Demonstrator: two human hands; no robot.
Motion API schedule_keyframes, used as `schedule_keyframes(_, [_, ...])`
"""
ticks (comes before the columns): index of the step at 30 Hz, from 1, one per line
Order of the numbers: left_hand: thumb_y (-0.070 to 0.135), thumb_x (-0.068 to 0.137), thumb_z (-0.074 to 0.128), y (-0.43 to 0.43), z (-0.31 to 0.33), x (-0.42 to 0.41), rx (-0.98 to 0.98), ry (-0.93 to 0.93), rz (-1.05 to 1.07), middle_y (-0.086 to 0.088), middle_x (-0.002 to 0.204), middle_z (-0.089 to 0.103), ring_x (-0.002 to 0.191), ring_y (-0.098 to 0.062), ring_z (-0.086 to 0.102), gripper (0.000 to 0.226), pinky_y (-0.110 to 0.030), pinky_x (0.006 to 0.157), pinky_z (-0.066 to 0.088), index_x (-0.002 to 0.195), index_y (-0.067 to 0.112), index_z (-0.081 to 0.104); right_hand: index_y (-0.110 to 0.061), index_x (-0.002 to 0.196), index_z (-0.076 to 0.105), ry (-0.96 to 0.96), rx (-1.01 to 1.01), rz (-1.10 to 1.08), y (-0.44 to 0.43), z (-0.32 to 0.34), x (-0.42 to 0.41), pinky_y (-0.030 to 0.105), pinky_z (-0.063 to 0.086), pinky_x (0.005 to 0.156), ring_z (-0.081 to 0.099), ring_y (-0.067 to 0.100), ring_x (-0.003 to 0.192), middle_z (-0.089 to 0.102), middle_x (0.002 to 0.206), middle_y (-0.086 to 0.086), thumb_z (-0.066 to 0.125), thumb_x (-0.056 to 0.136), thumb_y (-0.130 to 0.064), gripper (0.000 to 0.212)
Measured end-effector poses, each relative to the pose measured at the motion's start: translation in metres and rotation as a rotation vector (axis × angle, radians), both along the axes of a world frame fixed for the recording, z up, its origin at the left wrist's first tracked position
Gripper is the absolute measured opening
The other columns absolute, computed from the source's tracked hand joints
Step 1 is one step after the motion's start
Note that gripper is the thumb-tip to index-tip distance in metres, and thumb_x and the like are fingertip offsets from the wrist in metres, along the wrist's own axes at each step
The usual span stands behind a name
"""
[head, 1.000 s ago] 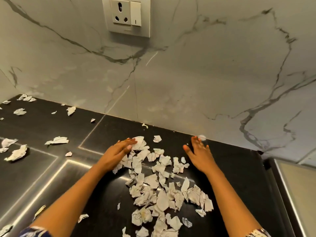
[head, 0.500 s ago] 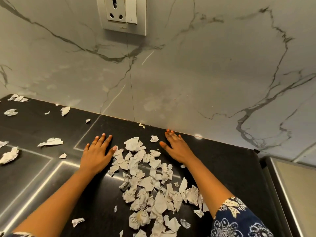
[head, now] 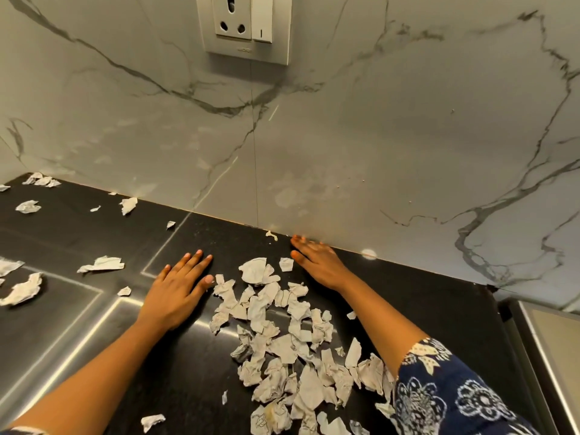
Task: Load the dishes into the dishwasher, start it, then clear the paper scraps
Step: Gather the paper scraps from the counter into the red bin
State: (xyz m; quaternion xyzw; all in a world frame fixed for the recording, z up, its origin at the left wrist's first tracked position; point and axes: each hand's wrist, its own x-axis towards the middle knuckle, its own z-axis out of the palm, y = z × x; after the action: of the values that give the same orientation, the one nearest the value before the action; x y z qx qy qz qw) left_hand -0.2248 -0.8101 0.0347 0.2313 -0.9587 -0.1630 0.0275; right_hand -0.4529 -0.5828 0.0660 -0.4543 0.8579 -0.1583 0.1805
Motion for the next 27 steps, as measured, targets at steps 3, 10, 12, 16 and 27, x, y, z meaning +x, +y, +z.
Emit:
schedule_keyframes(3, [0.073,0.078,-0.002,-0.001,-0.001,0.001,0.003,0.006,0.002,0.016,0.154,0.002,0.140,-0.001,-0.002,0.077,-0.039,0.117,0.001,0.147,0.039,0.008,-0.024,0.150,0.014,0.059,0.066,0.057,-0.017,-0.003,0.011,0.037,0.001,0.116,0.005,0.011,0.145,0.007,0.158,-0.006,0.019,0.097,-0.054,0.062])
schedule_keyframes(10, [0.076,0.079,-0.005,-0.003,-0.002,0.001,0.018,0.055,0.007,0.019,0.153,0.004,0.140,0.000,0.000,0.080,-0.038,0.118,0.003,0.147,0.039,0.012,-0.020,0.145,0.032,-0.226,-0.179,0.024,-0.037,0.013,0.004,0.024,0.017,0.111,0.024,0.014,0.141,0.027,0.154,0.000,0.031,0.100,-0.041,0.050])
schedule_keyframes(12, [0.075,0.080,-0.003,-0.003,-0.003,0.001,0.026,0.075,0.011,0.018,0.153,0.007,0.140,0.000,0.001,0.079,-0.038,0.117,0.004,0.147,0.038,0.016,-0.021,0.148,0.025,-0.007,-0.037,0.147,-0.047,0.007,0.001,0.035,0.014,0.117,0.017,0.012,0.144,0.020,0.156,-0.003,0.029,0.099,-0.046,0.055])
schedule_keyframes(16, [0.077,0.079,-0.002,-0.004,-0.004,0.002,0.067,0.126,0.022,0.017,0.153,0.014,0.140,0.002,0.005,0.084,-0.037,0.116,0.005,0.147,0.036,0.025,-0.026,0.148,0.022,-0.050,0.032,0.271,-0.043,-0.004,0.013,0.036,-0.002,0.117,0.004,0.009,0.144,0.015,0.156,-0.007,0.008,0.089,-0.061,0.069])
schedule_keyframes(27, [0.076,0.080,0.000,-0.005,-0.003,0.002,0.061,0.113,0.026,0.013,0.155,0.018,0.139,0.001,0.006,0.083,-0.037,0.116,0.005,0.147,0.033,0.026,-0.016,0.144,0.036,0.055,-0.098,0.005,-0.025,-0.007,0.004,0.031,0.017,0.117,0.025,0.013,0.141,0.030,0.153,-0.002,0.032,0.100,-0.042,0.051])
